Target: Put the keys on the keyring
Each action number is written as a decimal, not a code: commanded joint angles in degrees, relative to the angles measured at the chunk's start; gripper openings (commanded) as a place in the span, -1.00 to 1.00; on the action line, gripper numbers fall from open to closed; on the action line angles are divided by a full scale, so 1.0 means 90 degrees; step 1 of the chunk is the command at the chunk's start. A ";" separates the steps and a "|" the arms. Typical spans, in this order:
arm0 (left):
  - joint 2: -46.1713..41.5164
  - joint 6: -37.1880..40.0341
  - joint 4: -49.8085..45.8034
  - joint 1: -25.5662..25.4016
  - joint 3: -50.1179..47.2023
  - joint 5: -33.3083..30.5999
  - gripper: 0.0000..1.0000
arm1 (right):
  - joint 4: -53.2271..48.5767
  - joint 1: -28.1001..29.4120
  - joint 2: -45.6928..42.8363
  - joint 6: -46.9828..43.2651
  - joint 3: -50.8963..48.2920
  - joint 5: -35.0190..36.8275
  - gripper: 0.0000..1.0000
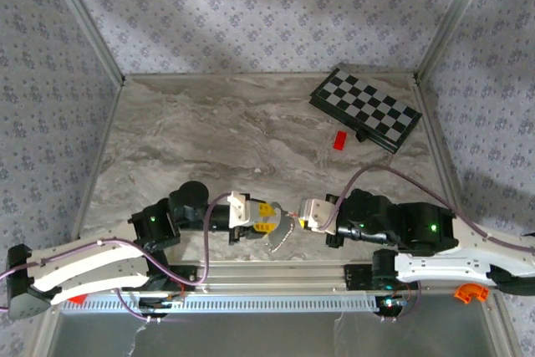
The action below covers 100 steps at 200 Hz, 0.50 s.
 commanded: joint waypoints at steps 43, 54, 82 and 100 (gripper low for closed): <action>0.0307 -0.0068 0.0785 -0.0003 0.0398 0.0448 -0.44 | 0.0353 0.0021 -0.0076 0.0005 0.0019 -0.0413 -1.00; 0.0387 -0.0056 0.0872 0.0002 0.0424 0.0480 -0.46 | 0.0343 0.0021 -0.0078 0.0022 -0.0002 -0.0434 -1.00; 0.0530 -0.0077 0.1008 -0.0004 0.0466 0.0555 -0.55 | 0.0337 0.0011 -0.0097 0.0040 -0.0009 -0.0464 -1.00; 0.0586 -0.0081 0.1022 -0.0001 0.0477 0.0591 -0.60 | 0.0353 0.0011 -0.0098 0.0058 -0.0038 -0.0507 -1.00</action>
